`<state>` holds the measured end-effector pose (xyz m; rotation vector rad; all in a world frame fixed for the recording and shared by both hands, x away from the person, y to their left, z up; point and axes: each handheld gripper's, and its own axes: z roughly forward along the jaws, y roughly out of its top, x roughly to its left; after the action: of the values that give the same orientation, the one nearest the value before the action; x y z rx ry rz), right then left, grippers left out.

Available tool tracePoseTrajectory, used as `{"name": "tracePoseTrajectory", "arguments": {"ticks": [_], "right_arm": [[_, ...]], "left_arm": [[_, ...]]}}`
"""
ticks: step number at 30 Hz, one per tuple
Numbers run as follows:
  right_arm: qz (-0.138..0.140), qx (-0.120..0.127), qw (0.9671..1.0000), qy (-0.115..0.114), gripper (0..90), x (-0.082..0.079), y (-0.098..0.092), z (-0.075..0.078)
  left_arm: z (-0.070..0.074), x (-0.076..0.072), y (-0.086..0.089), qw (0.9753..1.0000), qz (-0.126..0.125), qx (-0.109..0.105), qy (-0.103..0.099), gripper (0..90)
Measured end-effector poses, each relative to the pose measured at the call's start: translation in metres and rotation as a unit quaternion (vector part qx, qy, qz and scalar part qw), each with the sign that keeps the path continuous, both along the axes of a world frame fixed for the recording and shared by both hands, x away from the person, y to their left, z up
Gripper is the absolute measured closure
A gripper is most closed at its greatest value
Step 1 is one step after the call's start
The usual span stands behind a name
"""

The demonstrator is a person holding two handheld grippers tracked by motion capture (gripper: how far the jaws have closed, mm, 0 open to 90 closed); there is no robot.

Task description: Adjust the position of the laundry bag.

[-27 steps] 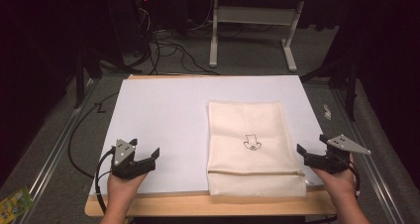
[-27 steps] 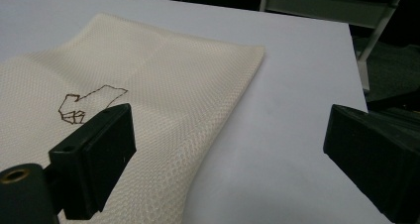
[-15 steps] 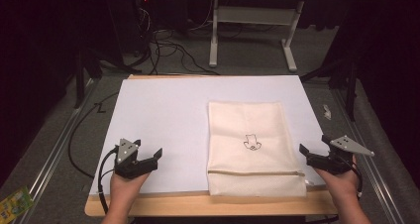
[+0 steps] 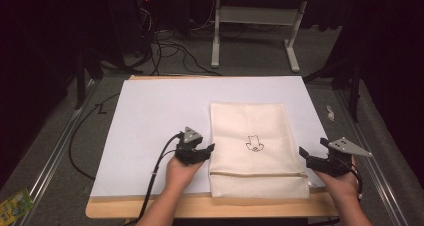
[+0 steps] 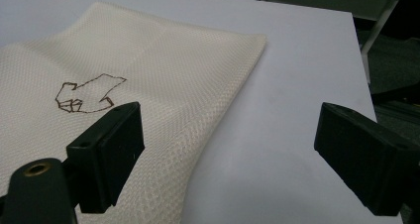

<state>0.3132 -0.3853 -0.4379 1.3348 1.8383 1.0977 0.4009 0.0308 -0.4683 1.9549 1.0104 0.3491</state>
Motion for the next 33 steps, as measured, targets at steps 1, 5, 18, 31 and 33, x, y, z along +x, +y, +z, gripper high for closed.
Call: {"name": "tracePoseTrajectory", "arguments": {"ticks": [1,5,18,31,33], "right_arm": [[0.0,0.0,1.0,0.0,12.4,0.0,0.0,0.0],[0.003,0.004,1.0,0.001,13.1,0.0,-0.001,-0.001],[0.012,0.001,0.9999,0.004,15.4,-0.001,0.004,-0.002],[0.035,-0.003,0.9992,0.021,27.2,0.0,0.016,-0.007],[0.039,-0.002,0.999,0.022,29.7,0.0,0.017,-0.007]], "left_arm": [[0.0,0.0,0.0,1.0,0.0,0.0,0.0,44.9],[-0.006,0.02,-0.028,0.9994,0.01,0.034,0.004,48.8],[-0.01,0.042,-0.01,0.9931,0.081,0.084,-0.002,88.6],[-0.004,0.046,0.038,0.9929,0.106,0.049,-0.023,64.9],[0.001,0.042,0.041,0.9931,0.102,0.047,-0.034,56.8]]}}
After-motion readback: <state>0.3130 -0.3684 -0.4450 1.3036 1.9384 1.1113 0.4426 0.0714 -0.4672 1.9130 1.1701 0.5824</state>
